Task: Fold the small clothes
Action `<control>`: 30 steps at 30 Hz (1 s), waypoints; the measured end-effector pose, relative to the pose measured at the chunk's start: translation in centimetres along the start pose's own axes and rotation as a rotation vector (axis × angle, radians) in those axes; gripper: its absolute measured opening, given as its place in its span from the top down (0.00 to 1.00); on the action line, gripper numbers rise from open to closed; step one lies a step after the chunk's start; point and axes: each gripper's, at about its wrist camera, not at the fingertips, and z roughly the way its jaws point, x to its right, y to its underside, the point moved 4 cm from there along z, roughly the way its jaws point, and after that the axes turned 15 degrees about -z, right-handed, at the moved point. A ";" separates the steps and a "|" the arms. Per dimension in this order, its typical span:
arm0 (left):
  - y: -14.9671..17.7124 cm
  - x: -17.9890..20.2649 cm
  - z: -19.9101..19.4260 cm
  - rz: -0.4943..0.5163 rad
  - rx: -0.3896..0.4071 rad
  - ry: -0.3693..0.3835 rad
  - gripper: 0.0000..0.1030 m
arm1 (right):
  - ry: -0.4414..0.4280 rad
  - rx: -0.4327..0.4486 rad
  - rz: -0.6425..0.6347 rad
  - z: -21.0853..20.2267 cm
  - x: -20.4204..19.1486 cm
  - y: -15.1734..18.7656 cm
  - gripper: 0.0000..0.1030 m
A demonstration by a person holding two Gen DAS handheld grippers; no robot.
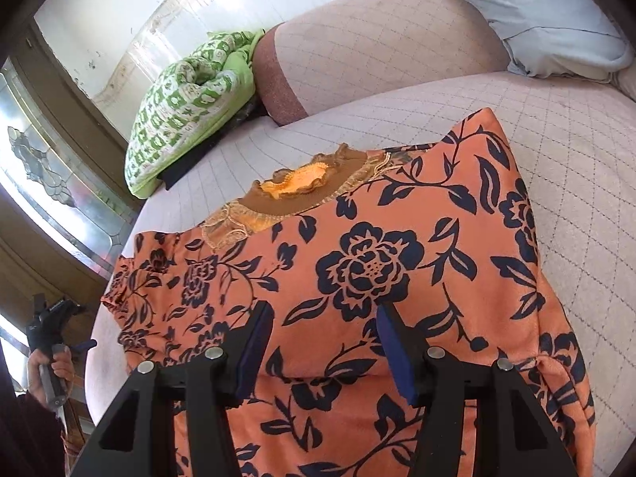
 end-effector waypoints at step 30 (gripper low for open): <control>-1.2 5.8 5.1 0.008 -0.053 0.025 0.28 | 0.058 -0.052 -0.038 1.9 0.2 0.5 0.44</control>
